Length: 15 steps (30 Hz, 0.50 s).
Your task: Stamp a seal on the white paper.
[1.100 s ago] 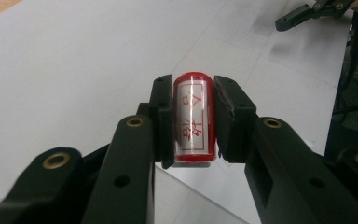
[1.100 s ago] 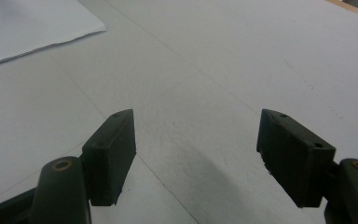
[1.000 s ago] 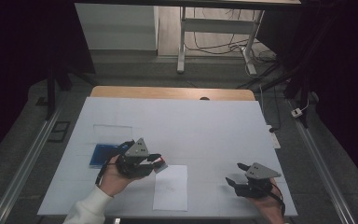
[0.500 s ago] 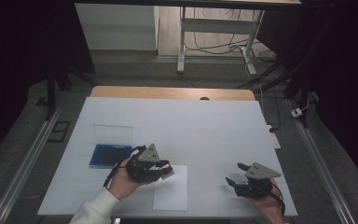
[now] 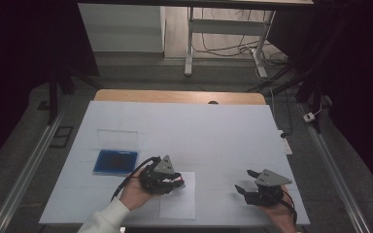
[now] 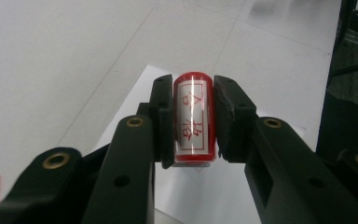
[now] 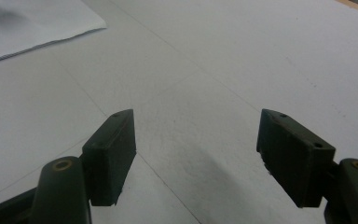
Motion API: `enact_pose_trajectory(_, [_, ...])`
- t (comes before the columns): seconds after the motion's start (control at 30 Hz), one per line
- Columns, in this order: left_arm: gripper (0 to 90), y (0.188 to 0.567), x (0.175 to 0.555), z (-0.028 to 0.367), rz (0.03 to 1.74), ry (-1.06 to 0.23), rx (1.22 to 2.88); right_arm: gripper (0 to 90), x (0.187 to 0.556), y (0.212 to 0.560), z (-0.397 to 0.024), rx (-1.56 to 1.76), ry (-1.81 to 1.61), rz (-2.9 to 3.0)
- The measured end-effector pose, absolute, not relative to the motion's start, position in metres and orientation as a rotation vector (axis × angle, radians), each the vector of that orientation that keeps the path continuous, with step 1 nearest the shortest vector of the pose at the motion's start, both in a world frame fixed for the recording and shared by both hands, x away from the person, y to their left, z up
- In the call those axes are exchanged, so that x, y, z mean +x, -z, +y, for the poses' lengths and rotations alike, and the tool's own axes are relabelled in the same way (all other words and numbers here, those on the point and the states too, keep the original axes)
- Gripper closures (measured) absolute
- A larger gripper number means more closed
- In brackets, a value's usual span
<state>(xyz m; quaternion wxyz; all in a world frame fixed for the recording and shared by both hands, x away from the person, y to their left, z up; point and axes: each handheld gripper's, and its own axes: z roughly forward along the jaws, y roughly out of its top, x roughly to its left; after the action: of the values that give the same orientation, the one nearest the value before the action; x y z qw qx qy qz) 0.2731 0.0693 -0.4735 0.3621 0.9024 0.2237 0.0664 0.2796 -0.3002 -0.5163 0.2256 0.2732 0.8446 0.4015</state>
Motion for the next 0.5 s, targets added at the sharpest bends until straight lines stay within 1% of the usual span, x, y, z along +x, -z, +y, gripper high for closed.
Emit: enact_pose_trajectory(0.5, [70.2, 0.4836, 0.2742, 0.061, 0.565, -0.16, 2.376, 27.6, 0.2801, 0.5172, -0.3, 0.756, -1.108, 2.331])
